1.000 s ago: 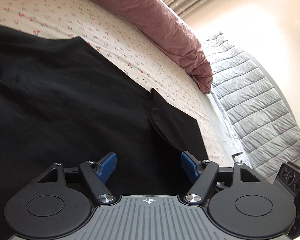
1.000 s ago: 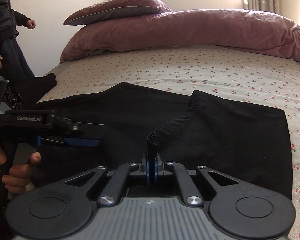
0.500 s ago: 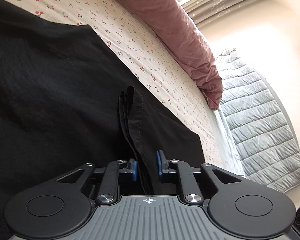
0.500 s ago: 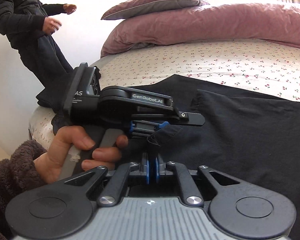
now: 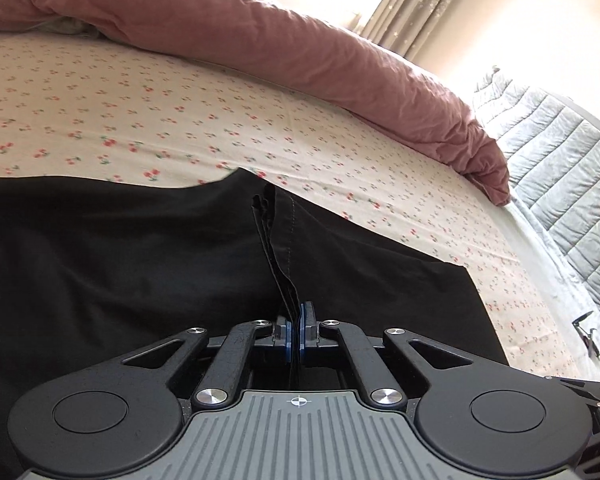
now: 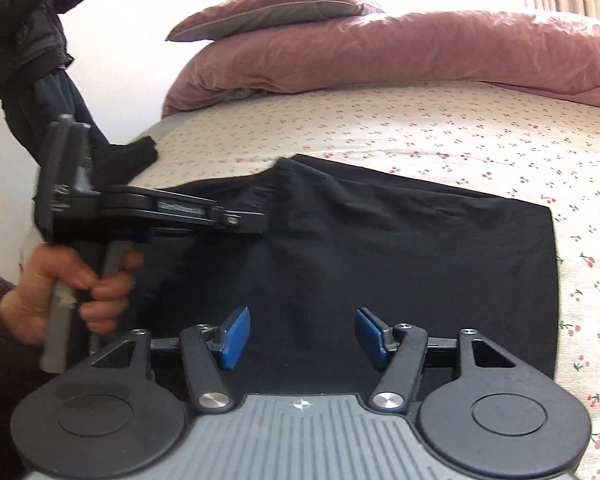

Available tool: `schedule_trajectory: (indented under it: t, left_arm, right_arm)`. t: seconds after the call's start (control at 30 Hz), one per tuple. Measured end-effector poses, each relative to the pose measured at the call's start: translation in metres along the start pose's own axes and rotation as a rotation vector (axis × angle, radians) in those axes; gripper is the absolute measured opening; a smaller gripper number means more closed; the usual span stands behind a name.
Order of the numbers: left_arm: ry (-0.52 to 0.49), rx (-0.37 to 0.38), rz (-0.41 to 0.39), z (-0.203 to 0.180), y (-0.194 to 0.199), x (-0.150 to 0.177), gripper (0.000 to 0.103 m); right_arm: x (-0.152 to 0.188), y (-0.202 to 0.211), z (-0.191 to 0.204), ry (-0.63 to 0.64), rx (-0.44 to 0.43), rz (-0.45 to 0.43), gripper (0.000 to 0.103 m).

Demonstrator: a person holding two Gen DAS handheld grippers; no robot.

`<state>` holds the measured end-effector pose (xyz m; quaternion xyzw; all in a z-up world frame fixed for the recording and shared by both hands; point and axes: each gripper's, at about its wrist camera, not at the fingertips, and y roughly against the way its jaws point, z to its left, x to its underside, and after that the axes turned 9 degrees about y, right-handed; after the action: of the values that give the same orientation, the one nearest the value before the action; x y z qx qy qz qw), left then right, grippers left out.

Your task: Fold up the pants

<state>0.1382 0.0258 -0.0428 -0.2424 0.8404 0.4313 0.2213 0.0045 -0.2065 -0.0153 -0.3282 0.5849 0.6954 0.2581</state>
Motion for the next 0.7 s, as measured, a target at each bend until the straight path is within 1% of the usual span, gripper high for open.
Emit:
schedule_trajectory:
  t: [0.07,0.13,0.37,0.57,0.7]
  left_arm:
    - [0.011,-0.04,-0.018,0.013,0.011,-0.007,0.001]
    - [0.012,-0.074,-0.045,0.028,0.026,-0.012,0.001]
    - [0.056,-0.173,-0.124,0.078,0.07,-0.022,0.001]
    - [0.085,-0.208,-0.145,0.106,0.091,-0.027,0.001]
    - [0.092,-0.24,-0.16,0.118,0.101,-0.032,0.001]
  right_arm:
    - [0.0,-0.009,-0.001,0.003,0.033,0.035,0.064]
    - [-0.001,-0.017,0.001,0.007,0.049,0.056,0.066]
    - [-0.008,-0.032,0.015,0.066,0.042,0.063,0.074]
    - [-0.011,-0.042,0.023,0.102,0.042,0.073,0.074]
    - [-0.014,-0.046,0.027,0.111,0.045,0.061,0.074]
